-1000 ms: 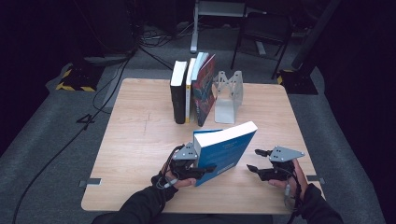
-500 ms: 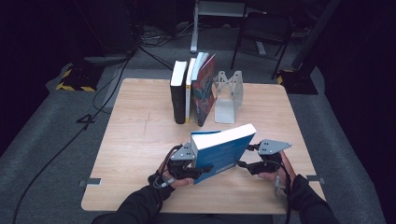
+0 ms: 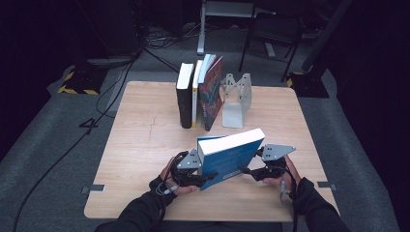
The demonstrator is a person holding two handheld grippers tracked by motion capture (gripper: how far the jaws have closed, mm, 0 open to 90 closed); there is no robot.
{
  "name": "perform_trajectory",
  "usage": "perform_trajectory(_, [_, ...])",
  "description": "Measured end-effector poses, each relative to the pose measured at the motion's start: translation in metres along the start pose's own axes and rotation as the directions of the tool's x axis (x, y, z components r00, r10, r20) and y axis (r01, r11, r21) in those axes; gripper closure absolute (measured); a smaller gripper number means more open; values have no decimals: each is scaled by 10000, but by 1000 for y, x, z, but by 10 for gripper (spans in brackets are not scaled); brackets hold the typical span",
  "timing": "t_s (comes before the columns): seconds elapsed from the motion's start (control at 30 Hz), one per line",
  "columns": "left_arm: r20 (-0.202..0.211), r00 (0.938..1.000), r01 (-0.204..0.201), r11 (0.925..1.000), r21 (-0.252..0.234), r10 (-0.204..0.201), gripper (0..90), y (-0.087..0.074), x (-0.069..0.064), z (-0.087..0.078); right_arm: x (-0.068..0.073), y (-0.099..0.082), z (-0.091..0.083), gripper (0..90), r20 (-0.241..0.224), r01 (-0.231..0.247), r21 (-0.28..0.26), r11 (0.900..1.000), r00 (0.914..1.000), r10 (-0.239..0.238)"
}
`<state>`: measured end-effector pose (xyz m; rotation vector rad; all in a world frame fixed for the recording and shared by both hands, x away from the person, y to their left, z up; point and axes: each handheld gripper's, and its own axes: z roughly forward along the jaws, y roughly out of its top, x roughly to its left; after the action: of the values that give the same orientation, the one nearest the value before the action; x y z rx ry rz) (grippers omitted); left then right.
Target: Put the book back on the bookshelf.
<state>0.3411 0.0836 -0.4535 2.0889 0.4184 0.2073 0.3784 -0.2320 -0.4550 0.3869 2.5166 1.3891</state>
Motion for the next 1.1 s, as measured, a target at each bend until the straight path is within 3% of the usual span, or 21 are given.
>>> perform_trajectory(0.07, [-274, 9996, -91, 9999, 64, 93, 424, -2, 0, -1, 0, 0, -2, 406, -9, 53, 7, 10000, 10000, -53])
perform_trajectory(0.1, [-646, 9974, -292, 9990, 339, 313, 421, -3, -1, -1, 1, 0, -4, 425, -2, 45, 10, 10000, 10000, -45])
perform_trajectory(0.2, [-973, 9938, -462, 9964, 708, 530, 394, -7, -1, -1, 4, -1, -9, 454, -118, 85, -76, 9999, 9999, -86])
perform_trajectory(0.33, [-1096, 9931, -318, 9950, 947, 422, 419, -12, 2, 0, 14, 14, -25, 461, 16, 562, -908, 9943, 9984, -563])
perform_trajectory(0.37, [-1096, 9931, -318, 9950, 947, 422, 419, -12, 2, 0, 14, 14, -25, 461, 16, 562, -908, 9943, 9984, -563])
perform_trajectory(0.4, [-1192, 9916, -375, 9944, 991, 493, 420, -12, 2, 0, 17, 26, -32, 458, -15, 574, -1478, 9873, 9983, -583])
perform_trajectory(0.5, [-1442, 9891, -169, 9955, 933, 303, 413, -14, 4, 1, 21, 36, -41, 470, 9, 594, -1898, 9800, 9982, -603])
perform_trajectory(0.57, [-1595, 9870, -50, 9958, 910, 195, 405, -14, 5, 2, 22, 39, -42, 472, 83, 649, -1867, 9803, 9979, -645])
perform_trajectory(0.6, [-1765, 9842, -3, 9961, 885, 160, 384, -14, 7, 2, 25, 43, -43, 484, 261, 750, -1802, 9808, 9971, -714])
perform_trajectory(0.7, [-2174, 9761, 160, 9970, 751, 7, 355, -15, 10, 4, 27, 45, -45, 543, 210, 669, -1828, 9809, 9977, -641])
perform_trajectory(0.77, [-2119, 9770, 322, 9984, 469, -216, 326, -13, 13, 6, 27, 47, -48, 572, 187, 625, -1797, 9817, 9980, -601])
perform_trajectory(0.9, [-2240, 9743, 308, 9993, 197, -256, 300, -9, 15, 12, 27, 48, -52, 587, 307, 485, -1680, 9846, 9986, -439])
perform_trajectory(1.07, [-2356, 9718, 120, 9995, 302, -46, 273, -5, 16, 18, 33, 52, -54, 586, 569, 587, -1437, 9879, 9971, -510])
perform_trajectory(1.1, [-2466, 9691, -12, 9995, 326, 92, 273, -4, 15, 18, 35, 54, -54, 583, 562, 595, -1366, 9888, 9971, -522])
